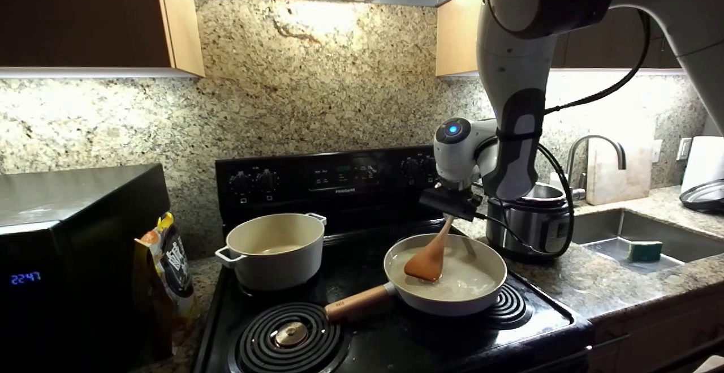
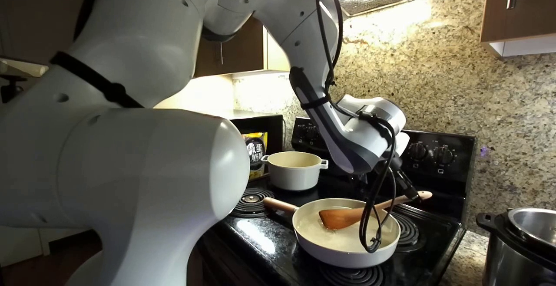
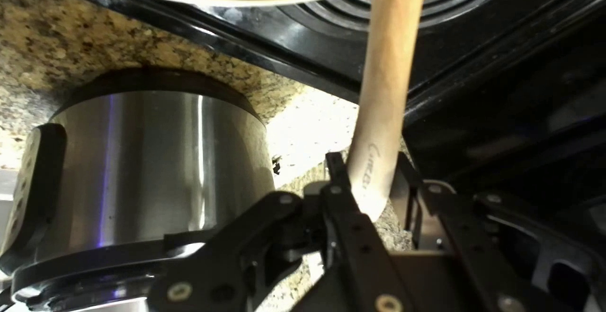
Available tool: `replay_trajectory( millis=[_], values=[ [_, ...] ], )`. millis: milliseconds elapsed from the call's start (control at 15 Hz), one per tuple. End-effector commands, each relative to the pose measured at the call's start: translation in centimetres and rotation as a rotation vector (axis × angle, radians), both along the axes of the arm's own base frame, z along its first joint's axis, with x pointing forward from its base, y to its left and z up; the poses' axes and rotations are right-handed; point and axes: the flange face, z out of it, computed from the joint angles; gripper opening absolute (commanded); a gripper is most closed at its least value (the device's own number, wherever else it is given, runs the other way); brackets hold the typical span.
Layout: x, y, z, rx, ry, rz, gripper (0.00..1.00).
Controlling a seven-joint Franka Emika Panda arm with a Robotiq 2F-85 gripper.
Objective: Use the spatula to stir the contents in the pan
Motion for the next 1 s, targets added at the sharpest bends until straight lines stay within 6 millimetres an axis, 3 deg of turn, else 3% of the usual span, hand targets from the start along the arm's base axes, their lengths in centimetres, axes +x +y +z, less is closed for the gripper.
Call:
replay_trajectory(
  millis=[0,200,933],
  values=[
    [1.2,0.5,1.2,-0.03,-0.02,0.01,0.11],
    [1.6,-0.5,1.6,-0.055,-0.016,0.016,0.11],
    [-0.3,-6.2,0.1,-0.12,0.031,-0.085,0.11]
  ],
)
